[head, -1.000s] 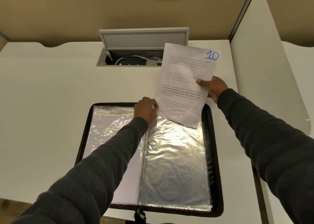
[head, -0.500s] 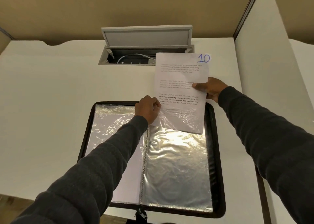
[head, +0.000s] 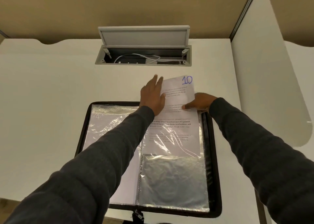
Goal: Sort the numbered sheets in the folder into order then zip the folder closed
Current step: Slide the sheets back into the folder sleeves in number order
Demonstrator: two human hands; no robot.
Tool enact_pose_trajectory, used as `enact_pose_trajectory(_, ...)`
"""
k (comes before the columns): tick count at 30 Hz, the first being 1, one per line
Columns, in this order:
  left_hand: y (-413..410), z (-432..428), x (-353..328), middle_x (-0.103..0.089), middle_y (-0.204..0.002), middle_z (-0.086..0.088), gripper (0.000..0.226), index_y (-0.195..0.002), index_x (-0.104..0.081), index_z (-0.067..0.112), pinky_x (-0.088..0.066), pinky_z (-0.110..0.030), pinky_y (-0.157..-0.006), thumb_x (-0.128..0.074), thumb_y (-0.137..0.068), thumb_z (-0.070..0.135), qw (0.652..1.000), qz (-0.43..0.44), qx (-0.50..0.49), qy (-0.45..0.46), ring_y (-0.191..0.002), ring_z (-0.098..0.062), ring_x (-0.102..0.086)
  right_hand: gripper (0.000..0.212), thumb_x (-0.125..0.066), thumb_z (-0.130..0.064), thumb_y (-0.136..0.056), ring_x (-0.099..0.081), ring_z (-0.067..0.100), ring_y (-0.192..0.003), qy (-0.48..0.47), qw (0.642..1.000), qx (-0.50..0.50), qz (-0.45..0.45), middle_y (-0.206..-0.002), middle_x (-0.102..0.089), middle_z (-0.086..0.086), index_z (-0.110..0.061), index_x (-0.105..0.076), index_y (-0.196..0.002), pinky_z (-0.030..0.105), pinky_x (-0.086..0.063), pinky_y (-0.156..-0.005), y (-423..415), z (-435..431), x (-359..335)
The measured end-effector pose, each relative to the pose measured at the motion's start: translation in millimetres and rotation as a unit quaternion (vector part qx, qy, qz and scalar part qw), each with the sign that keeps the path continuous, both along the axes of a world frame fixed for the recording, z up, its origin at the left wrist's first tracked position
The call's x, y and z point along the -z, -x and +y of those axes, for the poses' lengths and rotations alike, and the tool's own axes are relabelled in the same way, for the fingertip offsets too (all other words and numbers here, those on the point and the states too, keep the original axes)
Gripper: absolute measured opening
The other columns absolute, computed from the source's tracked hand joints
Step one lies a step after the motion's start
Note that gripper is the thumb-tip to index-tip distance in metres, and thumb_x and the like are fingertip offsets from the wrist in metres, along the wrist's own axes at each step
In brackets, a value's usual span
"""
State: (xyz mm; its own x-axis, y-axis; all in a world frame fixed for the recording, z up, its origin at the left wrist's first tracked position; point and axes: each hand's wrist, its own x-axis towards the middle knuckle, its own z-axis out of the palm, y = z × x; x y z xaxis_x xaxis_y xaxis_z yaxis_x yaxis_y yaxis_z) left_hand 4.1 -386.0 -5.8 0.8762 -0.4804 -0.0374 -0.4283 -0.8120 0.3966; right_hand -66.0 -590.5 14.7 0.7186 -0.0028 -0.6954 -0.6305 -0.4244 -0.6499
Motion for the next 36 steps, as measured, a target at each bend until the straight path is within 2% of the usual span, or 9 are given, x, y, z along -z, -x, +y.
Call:
enact_pose_trajectory(3, -12.2, -20.7, -7.6, -0.033, -0.156, -0.006, 0.055, -0.152, -0.028, 0.021, -0.019, -0.047, -0.119, -0.044, -0.101, 0.029, 0.999, 0.010, 0.048, -0.007, -0.144, -0.026, -0.028, 0.035, -0.072, -0.032, -0.091, -0.069, 0.031, -0.106, -0.032, 0.999, 0.020, -0.011, -0.116, -0.072, 0.010, -0.016, -0.063, -0.120, 0.048, -0.054, -0.099, 12.5, 3.5, -3.3)
enact_pose_trajectory(5, -19.9, -27.9, -10.2, -0.059, -0.133, -0.004, 0.037, -0.137, -0.053, 0.022, -0.034, -0.044, -0.109, -0.045, -0.101, 0.028, 0.998, 0.027, 0.056, 0.000, -0.123, -0.026, -0.052, 0.039, -0.069, -0.043, -0.091, -0.072, 0.031, -0.103, -0.064, 0.996, 0.057, -0.021, -0.111, -0.075, 0.008, -0.019, -0.065, -0.122, 0.048, -0.056, -0.097, 22.5, 4.0, -4.7)
enact_pose_trajectory(8, -24.7, -30.9, -10.2, -0.069, -0.105, 0.000, 0.021, -0.107, -0.067, 0.021, -0.045, -0.040, -0.096, -0.047, -0.099, 0.025, 0.996, 0.064, 0.055, -0.004, -0.096, -0.022, -0.061, 0.039, -0.064, -0.049, -0.093, -0.072, 0.028, -0.102, -0.106, 0.988, 0.106, -0.035, -0.111, -0.075, 0.005, -0.025, -0.064, -0.124, 0.046, -0.057, -0.094, 37.6, 3.3, -7.0)
enact_pose_trajectory(16, -7.0, -20.3, -13.3, -0.063, -0.102, 0.002, 0.016, -0.103, -0.068, 0.021, -0.039, -0.026, -0.079, -0.055, -0.094, 0.015, 0.966, 0.219, 0.128, -0.049, -0.092, -0.017, -0.055, 0.016, -0.062, -0.027, -0.099, -0.071, 0.022, -0.097, -0.141, 0.974, 0.175, -0.022, -0.111, -0.074, 0.010, -0.018, -0.065, -0.112, 0.038, -0.060, -0.085, 67.1, -0.1, 1.6)
enact_pose_trajectory(22, 17.0, -7.7, -6.7, -0.064, -0.114, -0.005, 0.027, -0.107, -0.070, 0.016, -0.043, -0.039, -0.099, -0.049, -0.092, 0.009, 0.970, 0.193, 0.134, -0.054, -0.108, -0.026, -0.057, 0.040, -0.064, -0.022, -0.098, -0.071, 0.030, -0.104, -0.134, 0.960, 0.245, -0.002, -0.122, -0.069, 0.020, 0.003, -0.057, -0.128, 0.038, -0.060, -0.083, 87.8, 8.1, 13.1)
enact_pose_trajectory(27, 47.3, 18.8, -1.8, -0.056, -0.120, -0.008, 0.037, -0.128, -0.062, 0.021, -0.040, -0.040, -0.096, -0.053, -0.092, 0.020, 0.994, 0.058, 0.094, -0.003, -0.111, -0.026, -0.051, 0.042, -0.065, -0.025, -0.096, -0.069, 0.025, -0.090, -0.038, 0.964, 0.257, -0.049, -0.112, -0.070, 0.021, 0.007, -0.057, -0.121, 0.044, -0.059, -0.084, 110.8, 25.9, 20.0)
enact_pose_trajectory(29, 60.8, 42.5, 0.5, -0.055, -0.124, -0.009, 0.045, -0.135, -0.055, 0.019, -0.041, -0.040, -0.097, -0.056, -0.091, 0.029, 0.998, 0.028, 0.045, 0.027, -0.115, -0.028, -0.050, 0.036, -0.066, -0.033, -0.092, -0.067, 0.030, -0.091, 0.057, 0.970, 0.229, -0.066, -0.104, -0.070, 0.018, 0.000, -0.061, -0.106, 0.051, -0.057, -0.089, 120.3, 33.4, 23.9)
enact_pose_trajectory(31, 72.5, 74.6, 2.0, -0.055, -0.127, -0.009, 0.051, -0.136, -0.052, 0.019, -0.041, -0.042, -0.099, -0.057, -0.089, 0.037, 0.999, -0.001, -0.027, 0.025, -0.119, -0.029, -0.049, 0.025, -0.066, -0.038, -0.093, -0.064, 0.028, -0.090, 0.170, 0.965, 0.179, -0.090, -0.095, -0.066, 0.009, -0.013, -0.059, -0.092, 0.043, -0.056, -0.084, 132.7, 42.5, 24.1)
enact_pose_trajectory(36, 87.8, 176.0, 6.6, -0.037, -0.143, -0.019, 0.075, -0.145, -0.035, 0.014, -0.035, -0.051, -0.104, -0.058, -0.087, 0.055, 0.962, 0.019, -0.259, -0.084, -0.132, -0.038, -0.036, 0.032, -0.069, -0.043, -0.090, -0.050, 0.031, -0.112, 0.336, 0.923, 0.133, -0.134, -0.125, -0.053, 0.010, -0.015, -0.060, -0.102, 0.045, -0.049, -0.091, 167.5, 75.1, 26.0)
